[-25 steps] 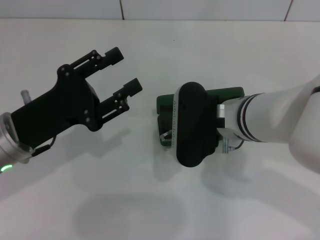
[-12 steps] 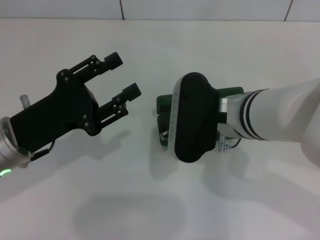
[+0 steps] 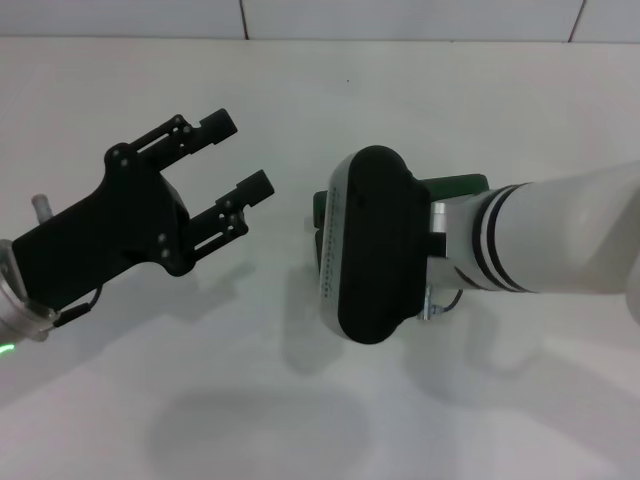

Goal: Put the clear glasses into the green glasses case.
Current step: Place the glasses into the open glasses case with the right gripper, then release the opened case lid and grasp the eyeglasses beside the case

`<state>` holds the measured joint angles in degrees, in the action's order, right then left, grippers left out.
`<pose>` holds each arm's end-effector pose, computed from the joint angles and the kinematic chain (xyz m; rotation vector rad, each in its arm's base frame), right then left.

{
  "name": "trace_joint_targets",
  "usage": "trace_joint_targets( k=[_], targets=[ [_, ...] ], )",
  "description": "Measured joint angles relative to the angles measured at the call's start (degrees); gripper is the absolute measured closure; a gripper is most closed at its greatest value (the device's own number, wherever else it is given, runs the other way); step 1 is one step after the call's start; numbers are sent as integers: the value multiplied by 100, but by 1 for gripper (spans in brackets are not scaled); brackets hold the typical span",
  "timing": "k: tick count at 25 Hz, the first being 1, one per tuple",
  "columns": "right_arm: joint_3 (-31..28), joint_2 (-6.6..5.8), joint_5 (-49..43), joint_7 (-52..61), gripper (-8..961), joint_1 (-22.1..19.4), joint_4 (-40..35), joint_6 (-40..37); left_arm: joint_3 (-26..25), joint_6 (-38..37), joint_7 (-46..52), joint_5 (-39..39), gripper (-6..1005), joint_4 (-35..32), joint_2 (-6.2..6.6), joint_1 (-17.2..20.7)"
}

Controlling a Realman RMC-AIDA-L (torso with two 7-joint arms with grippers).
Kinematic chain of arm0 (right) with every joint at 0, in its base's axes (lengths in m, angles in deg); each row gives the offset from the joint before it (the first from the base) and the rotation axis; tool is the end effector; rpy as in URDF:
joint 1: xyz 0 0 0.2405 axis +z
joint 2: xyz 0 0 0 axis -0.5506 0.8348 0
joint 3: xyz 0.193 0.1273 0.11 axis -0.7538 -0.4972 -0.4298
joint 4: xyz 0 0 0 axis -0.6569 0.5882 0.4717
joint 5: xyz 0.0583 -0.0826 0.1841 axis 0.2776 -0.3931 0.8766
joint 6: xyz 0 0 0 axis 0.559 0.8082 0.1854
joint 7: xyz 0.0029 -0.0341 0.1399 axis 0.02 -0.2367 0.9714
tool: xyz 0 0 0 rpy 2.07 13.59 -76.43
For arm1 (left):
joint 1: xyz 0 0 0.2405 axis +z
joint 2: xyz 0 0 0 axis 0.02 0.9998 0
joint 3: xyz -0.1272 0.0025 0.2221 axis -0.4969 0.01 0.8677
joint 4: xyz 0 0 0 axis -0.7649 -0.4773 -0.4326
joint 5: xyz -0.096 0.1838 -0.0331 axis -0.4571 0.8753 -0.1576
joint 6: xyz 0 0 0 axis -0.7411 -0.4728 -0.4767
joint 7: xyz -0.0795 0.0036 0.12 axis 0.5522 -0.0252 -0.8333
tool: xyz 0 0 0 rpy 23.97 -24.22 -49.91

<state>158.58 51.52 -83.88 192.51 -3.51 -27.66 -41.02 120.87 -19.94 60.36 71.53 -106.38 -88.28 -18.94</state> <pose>0.0893 0.2948 -0.0985 -2.6057 -0.3063 -0.4233 -0.2529 0.2684 -0.0001 -2.3304 -0.1074 -1.3171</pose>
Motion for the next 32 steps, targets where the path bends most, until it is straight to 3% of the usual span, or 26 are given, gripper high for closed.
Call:
trace_joint_targets(
  k=[4,10,14,20,32],
  targets=[
    [-91,-4,295,-228,626,-54,-154,-141,-4,-9,-2,0,350,-22,2,37],
    [-777,-6,1502,-1036,627,-136,-299,-963,-13,-13,-22,0,350,-24,-1,1],
    [-1069,1,1623,-1085,628,-148,-138,-1255,-3,13,-30,0,350,-12,-18,-97],
    [-1176,14,1668,-1087,629,-36,490,-1000,-19,21,-36,0,350,-29,-29,-106],
    [-1179,12,1650,-1063,632,-21,758,-330,-6,29,-33,0,350,-12,-28,-154]
  ],
)
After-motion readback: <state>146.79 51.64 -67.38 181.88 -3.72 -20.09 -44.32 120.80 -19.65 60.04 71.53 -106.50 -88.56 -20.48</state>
